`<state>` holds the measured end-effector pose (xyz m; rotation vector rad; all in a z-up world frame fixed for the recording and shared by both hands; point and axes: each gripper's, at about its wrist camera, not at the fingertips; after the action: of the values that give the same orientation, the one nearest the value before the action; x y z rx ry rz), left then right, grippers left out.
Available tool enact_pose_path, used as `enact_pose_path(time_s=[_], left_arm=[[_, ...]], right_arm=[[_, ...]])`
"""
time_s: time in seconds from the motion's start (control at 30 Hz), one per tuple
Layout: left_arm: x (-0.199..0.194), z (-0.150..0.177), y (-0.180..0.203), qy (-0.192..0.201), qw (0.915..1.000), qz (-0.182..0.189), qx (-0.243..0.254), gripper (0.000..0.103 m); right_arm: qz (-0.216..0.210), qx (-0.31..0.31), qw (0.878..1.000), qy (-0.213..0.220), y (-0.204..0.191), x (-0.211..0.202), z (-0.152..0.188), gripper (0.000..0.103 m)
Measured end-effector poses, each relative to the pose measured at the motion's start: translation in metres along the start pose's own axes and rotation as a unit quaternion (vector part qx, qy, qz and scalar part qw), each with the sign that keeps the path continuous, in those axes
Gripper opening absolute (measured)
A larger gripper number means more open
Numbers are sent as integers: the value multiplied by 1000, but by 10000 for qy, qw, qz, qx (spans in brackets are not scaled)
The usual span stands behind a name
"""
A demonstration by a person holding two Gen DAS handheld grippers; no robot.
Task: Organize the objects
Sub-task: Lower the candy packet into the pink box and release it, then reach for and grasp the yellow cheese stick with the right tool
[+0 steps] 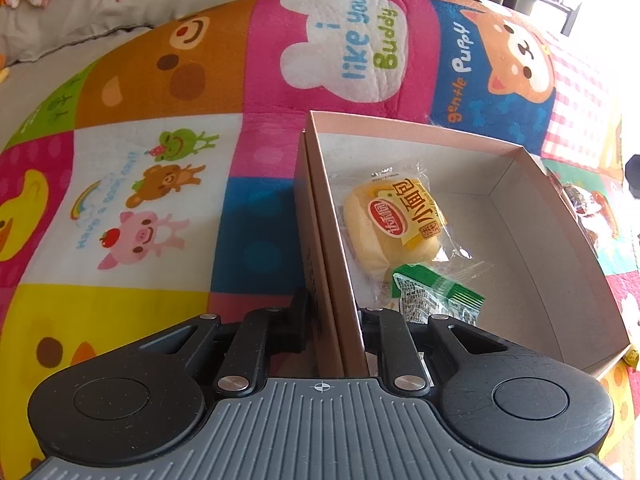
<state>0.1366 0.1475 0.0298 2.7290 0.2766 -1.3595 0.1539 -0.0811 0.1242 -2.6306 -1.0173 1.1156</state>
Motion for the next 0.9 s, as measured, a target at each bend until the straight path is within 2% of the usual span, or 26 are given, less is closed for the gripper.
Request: enact_pose_path(time_s=[0.13,0.27,0.33,0.4,0.5,0.6,0.73,0.8,0.9], left_arm=[[0,-1,1,-27,10000,-14,39,19],[0,-3,2,-80,10000,-52,-3,18],[0,-3,2,-107,9999,-62,-19,18],[0,-4,2,-133,9999,-71,-36,18],[1,-5,2,-164,9998,-92,-59,18],[1,-6,2,-203,9997,-103,-89,18],[1,-4,2,-154,9998,-99,-67,18],[0,-3,1,-133,9998,-79,-92,18],[0,-3,1,-118,9998,-66,-109,18]], right_arm=[[588,135,9979,219,53,-2,-37,70],[1018,183,9946,-6,100,39,-61,70],[1115,168,9934,-199,114,66,-67,63],[1050,165,9929,-531,129,98,-68,44],[805,112,9914,-1024,140,127,-57,43],[310,93,9932,-1116,144,115,-43,43],[75,-227,9908,-1331,138,82,-15,40],[134,-362,9884,-1472,130,64,2,41],[441,-662,9841,-1587,122,37,28,41]])
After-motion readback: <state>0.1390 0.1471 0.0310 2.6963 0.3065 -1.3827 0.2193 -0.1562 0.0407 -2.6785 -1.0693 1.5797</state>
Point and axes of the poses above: each gripper's, at about its wrist camera, not at the fingertips, and x roughly the way its jaws point, y to its right, z to its underside, and after that the axes turned 13 degrees about -z, right-handed
